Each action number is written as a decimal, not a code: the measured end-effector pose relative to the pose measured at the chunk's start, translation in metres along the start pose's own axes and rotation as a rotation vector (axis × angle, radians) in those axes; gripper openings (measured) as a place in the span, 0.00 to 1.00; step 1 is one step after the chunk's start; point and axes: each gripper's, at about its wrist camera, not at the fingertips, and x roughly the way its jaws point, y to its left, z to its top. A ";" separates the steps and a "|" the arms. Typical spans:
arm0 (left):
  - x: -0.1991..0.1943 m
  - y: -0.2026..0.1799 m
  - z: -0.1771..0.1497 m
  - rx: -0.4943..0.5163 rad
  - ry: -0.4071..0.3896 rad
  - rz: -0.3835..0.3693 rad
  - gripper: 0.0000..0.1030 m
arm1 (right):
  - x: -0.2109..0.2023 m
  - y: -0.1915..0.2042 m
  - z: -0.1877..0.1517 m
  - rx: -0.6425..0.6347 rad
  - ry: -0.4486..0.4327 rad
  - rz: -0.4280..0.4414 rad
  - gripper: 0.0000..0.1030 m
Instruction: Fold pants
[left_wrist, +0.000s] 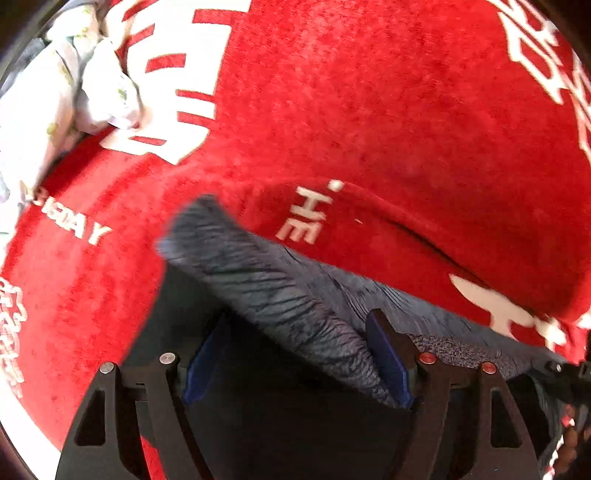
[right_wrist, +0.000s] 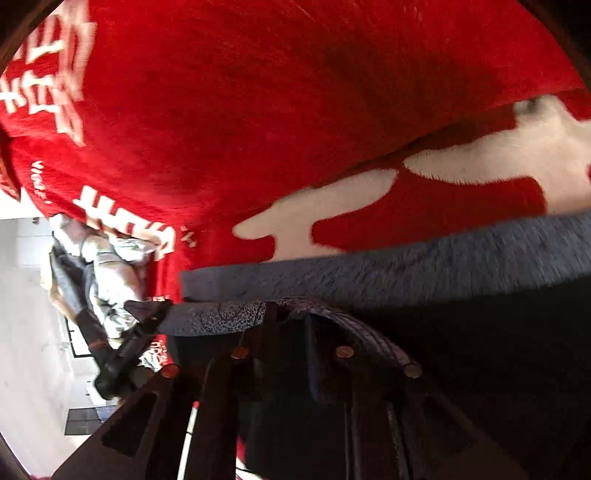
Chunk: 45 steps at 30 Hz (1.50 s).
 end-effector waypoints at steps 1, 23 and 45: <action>-0.007 0.001 0.004 -0.007 -0.018 0.023 0.75 | -0.001 0.000 0.002 0.007 0.004 0.005 0.28; -0.074 -0.251 -0.158 0.526 0.305 -0.337 0.75 | -0.189 -0.083 -0.169 0.099 -0.137 -0.136 0.87; -0.079 -0.352 -0.242 0.666 0.430 -0.455 0.69 | -0.253 -0.259 -0.324 0.641 -0.327 0.277 0.14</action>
